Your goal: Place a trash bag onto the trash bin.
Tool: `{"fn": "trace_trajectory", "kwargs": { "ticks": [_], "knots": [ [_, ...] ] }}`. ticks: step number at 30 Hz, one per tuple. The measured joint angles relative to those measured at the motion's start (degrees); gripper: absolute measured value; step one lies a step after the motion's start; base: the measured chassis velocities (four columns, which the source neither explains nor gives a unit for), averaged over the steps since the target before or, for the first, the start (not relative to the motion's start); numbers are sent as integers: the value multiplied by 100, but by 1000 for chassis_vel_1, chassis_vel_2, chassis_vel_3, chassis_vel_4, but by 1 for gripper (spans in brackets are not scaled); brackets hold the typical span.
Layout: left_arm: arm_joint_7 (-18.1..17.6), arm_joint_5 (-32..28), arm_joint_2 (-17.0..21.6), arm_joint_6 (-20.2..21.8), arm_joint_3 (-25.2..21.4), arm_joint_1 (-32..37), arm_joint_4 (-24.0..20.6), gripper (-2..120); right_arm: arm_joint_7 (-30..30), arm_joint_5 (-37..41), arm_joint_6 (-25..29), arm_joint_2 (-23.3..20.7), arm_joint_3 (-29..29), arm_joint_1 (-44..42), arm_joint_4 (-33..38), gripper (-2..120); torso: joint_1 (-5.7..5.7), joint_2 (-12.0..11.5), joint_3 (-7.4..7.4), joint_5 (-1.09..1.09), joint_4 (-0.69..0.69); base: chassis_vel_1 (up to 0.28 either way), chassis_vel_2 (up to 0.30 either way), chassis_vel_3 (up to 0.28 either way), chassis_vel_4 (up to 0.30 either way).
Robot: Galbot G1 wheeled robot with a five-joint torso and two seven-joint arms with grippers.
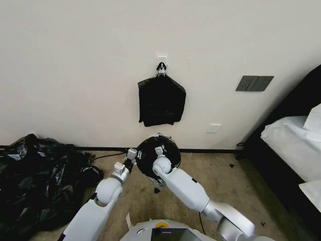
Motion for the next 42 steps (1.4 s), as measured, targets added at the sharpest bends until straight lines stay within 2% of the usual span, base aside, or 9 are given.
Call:
{"fn": "trace_trajectory", "kwargs": {
  "ticks": [4, 7, 11, 14, 19, 27, 30, 37, 42],
  "knots": [
    [-11, -34, 9, 0, -65, -25, 72, 0, -114, -95, 53, -106, -113, -115, 399, 6, 0, 0, 0, 0, 1, 0, 0, 0, 0],
    [-35, -174, 30, 6, -139, -41, 185, 0, -417, -293, 286, -376, -285, -333, 1309, 20, 0, 0, 0, 0, 1, 0, 0, 0, 0],
    [-61, -242, 31, 22, -189, -64, 262, 0, -713, -351, 443, -614, -352, -514, 1928, 30, 0, 0, 0, 0, 1, 0, 0, 0, 0],
    [-135, -429, 33, 160, -286, -145, 339, 0, -1118, -632, 596, -973, -364, -827, 2475, 45, 0, 0, 0, 0, -1, 0, 0, 0, 0],
    [-222, -704, 42, 359, -370, -250, 438, 0, -1303, -930, 706, -1284, -314, -1218, 2779, 59, 0, 0, 0, 0, -1, 0, 0, 0, 0],
    [-448, -1286, 24, 640, -612, -441, 641, 0, -1519, -1726, 1177, -1614, 137, -1946, 3093, 92, 0, 1, 0, 0, 2, 0, 0, 0, 0],
    [-598, -1632, 8, 859, -703, -449, 687, 0, -1606, -2063, 1396, -1662, 332, -2152, 3093, 99, 0, 0, 0, -1, -1, 0, 0, 0, 0],
    [-925, -2100, -74, 1152, -810, -435, 880, 0, -1719, -2498, 1786, -1693, 666, -2520, 3162, 100, 0, 0, 0, 1, 0, 0, 0, 0, 0],
    [-1365, -2747, -230, 1575, -837, -455, 1021, 0, -1791, -2770, 2155, -1692, 947, -2797, 3144, 100, 0, 0, 0, 0, 0, 0, 0, 0, 0]
  ]
}}
